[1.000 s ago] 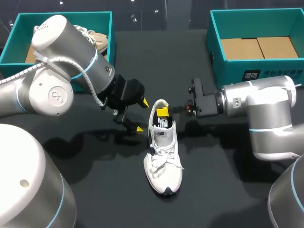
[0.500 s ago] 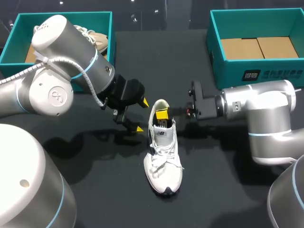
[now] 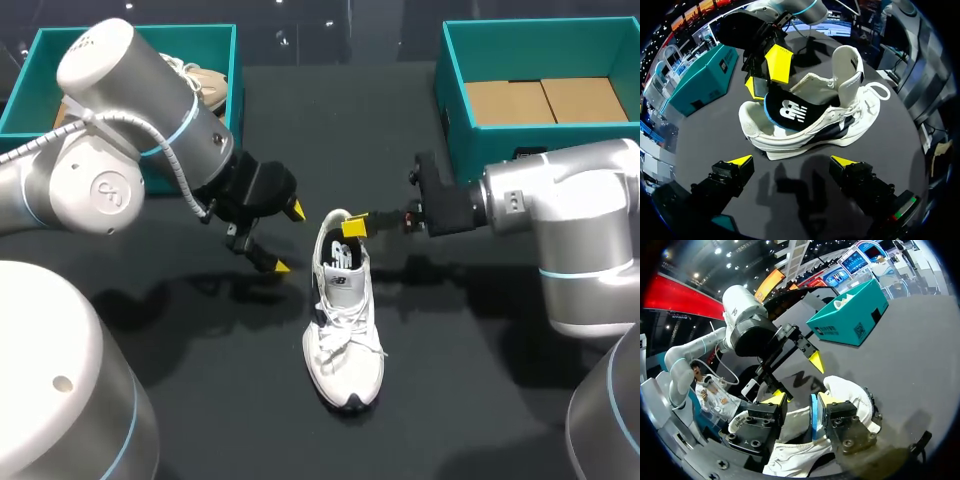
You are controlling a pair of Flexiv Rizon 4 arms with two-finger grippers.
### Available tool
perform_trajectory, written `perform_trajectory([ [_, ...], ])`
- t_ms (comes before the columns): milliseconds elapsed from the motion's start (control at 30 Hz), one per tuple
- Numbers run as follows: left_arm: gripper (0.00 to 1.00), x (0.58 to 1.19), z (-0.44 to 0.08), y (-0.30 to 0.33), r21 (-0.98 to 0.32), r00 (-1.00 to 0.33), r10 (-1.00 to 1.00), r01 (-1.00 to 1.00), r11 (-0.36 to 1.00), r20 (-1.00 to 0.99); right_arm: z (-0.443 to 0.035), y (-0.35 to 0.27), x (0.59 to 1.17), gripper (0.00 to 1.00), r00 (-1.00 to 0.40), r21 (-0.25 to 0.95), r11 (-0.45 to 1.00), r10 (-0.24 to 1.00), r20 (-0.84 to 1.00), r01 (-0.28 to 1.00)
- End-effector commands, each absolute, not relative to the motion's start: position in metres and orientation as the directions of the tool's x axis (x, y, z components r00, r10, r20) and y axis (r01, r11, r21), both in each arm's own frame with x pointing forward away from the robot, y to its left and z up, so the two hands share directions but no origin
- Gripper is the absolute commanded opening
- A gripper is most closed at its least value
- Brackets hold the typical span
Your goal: Take the shoe out of the shoebox, open the shoe tongue, remove and reinsert the insole, then place the shoe into the shoebox
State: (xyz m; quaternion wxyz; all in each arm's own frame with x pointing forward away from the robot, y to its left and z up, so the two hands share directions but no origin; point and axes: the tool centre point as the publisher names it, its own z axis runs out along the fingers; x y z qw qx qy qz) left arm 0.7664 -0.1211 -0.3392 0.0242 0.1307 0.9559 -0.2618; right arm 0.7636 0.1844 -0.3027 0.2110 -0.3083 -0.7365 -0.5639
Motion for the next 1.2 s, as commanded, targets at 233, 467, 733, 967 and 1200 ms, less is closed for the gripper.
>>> perform_trajectory([
  [233, 1.00, 0.774, -0.319, -0.076, -0.470, -0.952, 0.288, 0.303, 0.829, -0.106, -0.297, 0.143, 0.768, 0.40, -0.663, 0.631, 0.210, 0.300, 0.686, 0.747],
  [467, 1.00, 0.784, -0.309, -0.054, -0.447, -0.940, 0.325, 0.334, 0.830, -0.098, -0.288, 0.116, 0.776, 0.36, -0.615, 0.570, 0.238, 0.378, 0.692, 0.787],
  [733, 1.00, 0.794, -0.294, -0.031, -0.441, -0.914, 0.391, 0.397, 0.805, -0.109, -0.278, 0.094, 0.784, 0.12, -0.562, 0.492, 0.276, 0.470, 0.680, 0.826],
  [967, 1.00, 0.810, -0.271, 0.003, -0.404, -0.890, 0.440, 0.447, 0.798, -0.116, -0.263, 0.079, 0.785, 0.00, -0.494, 0.367, 0.331, 0.619, 0.611, 0.869],
  [1200, 1.00, 0.815, -0.262, 0.018, -0.365, -0.862, 0.496, 0.498, 0.786, -0.108, -0.249, 0.076, 0.782, 0.00, -0.394, 0.201, 0.340, 0.763, 0.512, 0.919],
])
